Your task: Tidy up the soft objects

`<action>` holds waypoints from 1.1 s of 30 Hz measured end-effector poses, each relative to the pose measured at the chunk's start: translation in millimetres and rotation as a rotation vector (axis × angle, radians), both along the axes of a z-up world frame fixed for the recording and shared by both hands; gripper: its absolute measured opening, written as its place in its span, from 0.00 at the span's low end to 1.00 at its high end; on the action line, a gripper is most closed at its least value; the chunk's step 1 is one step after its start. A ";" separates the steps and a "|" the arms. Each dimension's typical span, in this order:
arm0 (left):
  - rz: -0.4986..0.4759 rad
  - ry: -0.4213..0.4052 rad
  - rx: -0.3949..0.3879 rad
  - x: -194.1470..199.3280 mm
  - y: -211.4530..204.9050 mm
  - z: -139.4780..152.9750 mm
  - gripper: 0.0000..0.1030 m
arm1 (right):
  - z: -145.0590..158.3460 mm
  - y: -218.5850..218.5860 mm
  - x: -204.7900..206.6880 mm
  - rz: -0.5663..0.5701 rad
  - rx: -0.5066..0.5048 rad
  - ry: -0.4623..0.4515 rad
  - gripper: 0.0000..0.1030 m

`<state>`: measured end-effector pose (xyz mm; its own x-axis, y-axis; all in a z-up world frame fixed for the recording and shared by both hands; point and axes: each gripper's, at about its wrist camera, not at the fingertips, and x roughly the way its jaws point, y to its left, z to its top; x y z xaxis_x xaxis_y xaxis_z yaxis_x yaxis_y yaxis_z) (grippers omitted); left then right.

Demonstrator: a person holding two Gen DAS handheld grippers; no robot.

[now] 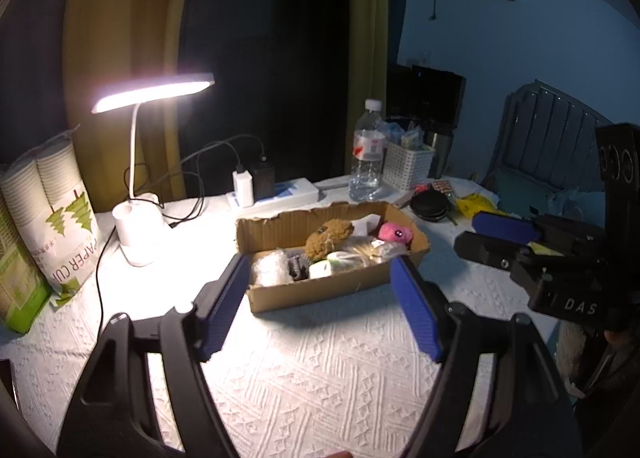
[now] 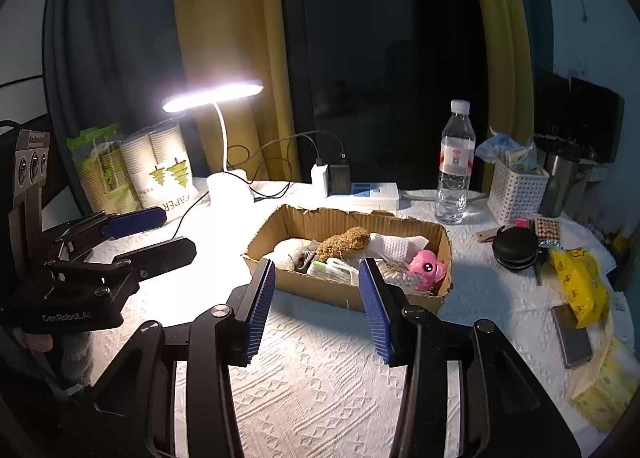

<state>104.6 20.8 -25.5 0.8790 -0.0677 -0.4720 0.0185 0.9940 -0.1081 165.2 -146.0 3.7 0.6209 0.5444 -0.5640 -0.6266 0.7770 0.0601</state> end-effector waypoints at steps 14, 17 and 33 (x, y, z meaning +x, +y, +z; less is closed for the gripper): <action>0.004 -0.085 0.003 -51.0 -2.5 26.4 0.72 | 31.0 -5.6 -49.5 -0.007 0.006 -0.093 0.45; -0.001 -0.107 0.001 -60.3 -3.0 35.2 0.72 | 39.8 -9.7 -57.4 -0.021 0.014 -0.116 0.47; 0.031 -0.251 -0.005 -110.4 -1.8 85.3 0.89 | 92.6 -26.4 -102.0 -0.098 0.024 -0.249 0.59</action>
<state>-5.8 19.1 59.9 0.9703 -0.0406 -0.2383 0.0149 0.9940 -0.1084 63.2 -172.3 96.3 0.7895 0.4859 -0.3749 -0.5461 0.8350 -0.0679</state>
